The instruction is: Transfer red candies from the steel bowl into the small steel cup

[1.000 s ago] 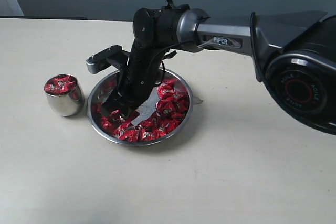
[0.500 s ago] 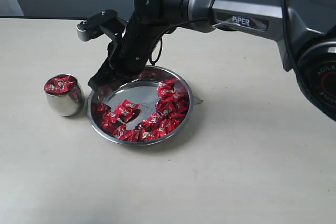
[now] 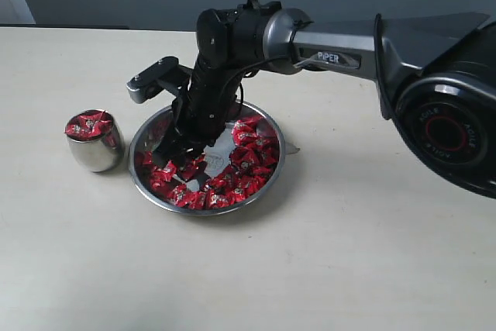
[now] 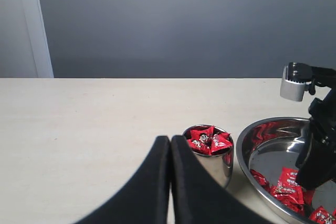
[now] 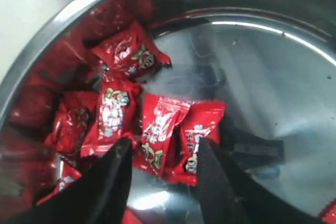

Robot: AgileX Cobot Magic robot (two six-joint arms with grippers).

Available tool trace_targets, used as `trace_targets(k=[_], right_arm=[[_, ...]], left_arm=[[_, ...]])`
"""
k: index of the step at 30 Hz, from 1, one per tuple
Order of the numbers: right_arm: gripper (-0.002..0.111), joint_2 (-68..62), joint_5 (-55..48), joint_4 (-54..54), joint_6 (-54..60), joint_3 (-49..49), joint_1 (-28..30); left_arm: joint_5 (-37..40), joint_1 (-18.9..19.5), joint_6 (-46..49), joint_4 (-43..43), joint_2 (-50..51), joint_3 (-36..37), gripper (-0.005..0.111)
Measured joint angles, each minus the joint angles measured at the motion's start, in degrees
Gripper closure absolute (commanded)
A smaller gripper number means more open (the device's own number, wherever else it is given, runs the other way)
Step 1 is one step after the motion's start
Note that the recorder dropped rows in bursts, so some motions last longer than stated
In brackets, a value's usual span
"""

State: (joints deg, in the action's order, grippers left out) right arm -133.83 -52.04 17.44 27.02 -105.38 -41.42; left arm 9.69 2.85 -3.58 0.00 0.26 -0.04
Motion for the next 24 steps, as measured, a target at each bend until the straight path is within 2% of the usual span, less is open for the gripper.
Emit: trace_targets(k=[10, 13, 18, 24], right_arm=[[0.07, -0.9, 0.3, 0.2, 0.1, 0.0, 0.0], [0.081, -0.9, 0.5, 0.2, 0.1, 0.0, 0.0], [0.108, -1.4, 0.8, 0.7, 0.3, 0.0, 0.0], [0.109, -1.4, 1.3, 1.0, 0.3, 0.0, 0.0]], left_arm=[[0.0, 0.0, 0.0, 0.0, 0.0, 0.0, 0.106], [0.0, 0.0, 0.0, 0.0, 0.0, 0.0, 0.106], [0.0, 0.0, 0.0, 0.0, 0.0, 0.0, 0.106], [0.0, 0.0, 0.0, 0.0, 0.0, 0.0, 0.106]])
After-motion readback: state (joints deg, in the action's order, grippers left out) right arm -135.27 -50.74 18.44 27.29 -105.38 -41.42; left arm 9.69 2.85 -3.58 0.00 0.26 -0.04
